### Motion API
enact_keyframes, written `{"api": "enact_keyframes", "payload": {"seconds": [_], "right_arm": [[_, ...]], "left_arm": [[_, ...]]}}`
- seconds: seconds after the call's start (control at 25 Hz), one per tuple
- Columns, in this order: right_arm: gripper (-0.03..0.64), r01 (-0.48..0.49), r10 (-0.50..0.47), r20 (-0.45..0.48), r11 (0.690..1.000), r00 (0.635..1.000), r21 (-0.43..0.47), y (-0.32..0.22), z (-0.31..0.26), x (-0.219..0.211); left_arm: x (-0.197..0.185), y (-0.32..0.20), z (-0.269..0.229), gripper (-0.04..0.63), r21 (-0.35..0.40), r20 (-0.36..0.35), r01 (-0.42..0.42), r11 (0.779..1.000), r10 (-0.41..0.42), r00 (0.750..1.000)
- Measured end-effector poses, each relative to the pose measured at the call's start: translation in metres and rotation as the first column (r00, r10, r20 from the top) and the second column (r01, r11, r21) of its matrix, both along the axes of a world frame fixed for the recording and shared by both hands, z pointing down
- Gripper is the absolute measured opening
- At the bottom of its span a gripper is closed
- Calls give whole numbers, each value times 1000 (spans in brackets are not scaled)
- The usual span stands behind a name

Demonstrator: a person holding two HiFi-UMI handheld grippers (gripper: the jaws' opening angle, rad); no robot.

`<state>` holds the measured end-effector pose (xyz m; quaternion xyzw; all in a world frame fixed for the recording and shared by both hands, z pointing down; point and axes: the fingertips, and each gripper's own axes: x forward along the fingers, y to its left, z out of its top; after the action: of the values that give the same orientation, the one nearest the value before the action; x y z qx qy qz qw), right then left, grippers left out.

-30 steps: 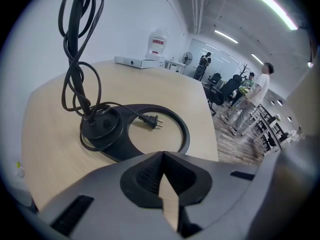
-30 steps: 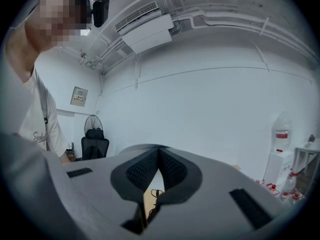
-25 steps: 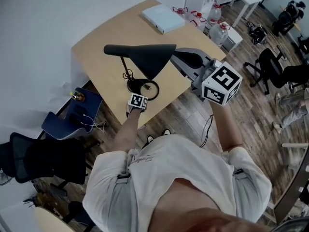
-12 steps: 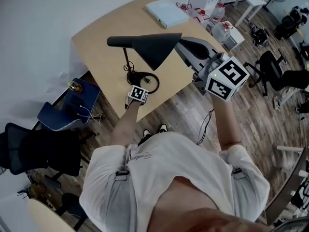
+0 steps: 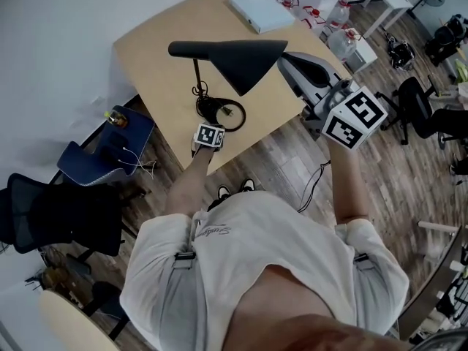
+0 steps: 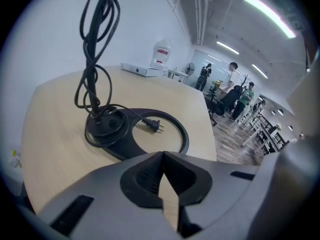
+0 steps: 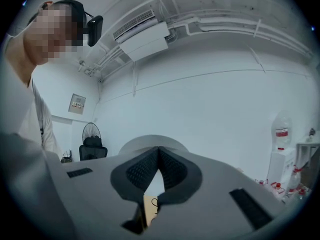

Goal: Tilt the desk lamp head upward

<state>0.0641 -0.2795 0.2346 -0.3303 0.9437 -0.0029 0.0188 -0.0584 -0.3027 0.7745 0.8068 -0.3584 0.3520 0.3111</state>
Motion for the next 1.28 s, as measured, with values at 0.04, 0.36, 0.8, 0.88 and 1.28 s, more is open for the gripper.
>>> {"api": "enact_keyframes", "payload": {"seconds": [0.04, 0.36, 0.8, 0.88, 1.28], "right_arm": [[-5, -4, 4, -2, 1000, 1000, -8, 0, 4, 1], [-5, -95, 93, -25, 993, 995, -71, 6, 56, 17], [-5, -262, 251, -76, 946, 965, -190, 37, 160, 19], [-5, -269, 260, -70, 938, 963, -219, 43, 174, 15], [-5, -286, 266, -166, 952, 950, -111, 63, 181, -15]], "left_arm": [[-3, 1, -3, 14, 7, -16, 15, 1000, -14, 1000], [-15, 15, -58, 14, 82, -186, 80, 993, -64, 981], [-7, 56, -175, 15, 308, -291, 13, 951, 81, 953], [-5, 60, -203, 15, 363, -315, 8, 932, 114, 942], [-8, 75, -299, 15, 552, -345, 12, 834, 215, 914]]}}
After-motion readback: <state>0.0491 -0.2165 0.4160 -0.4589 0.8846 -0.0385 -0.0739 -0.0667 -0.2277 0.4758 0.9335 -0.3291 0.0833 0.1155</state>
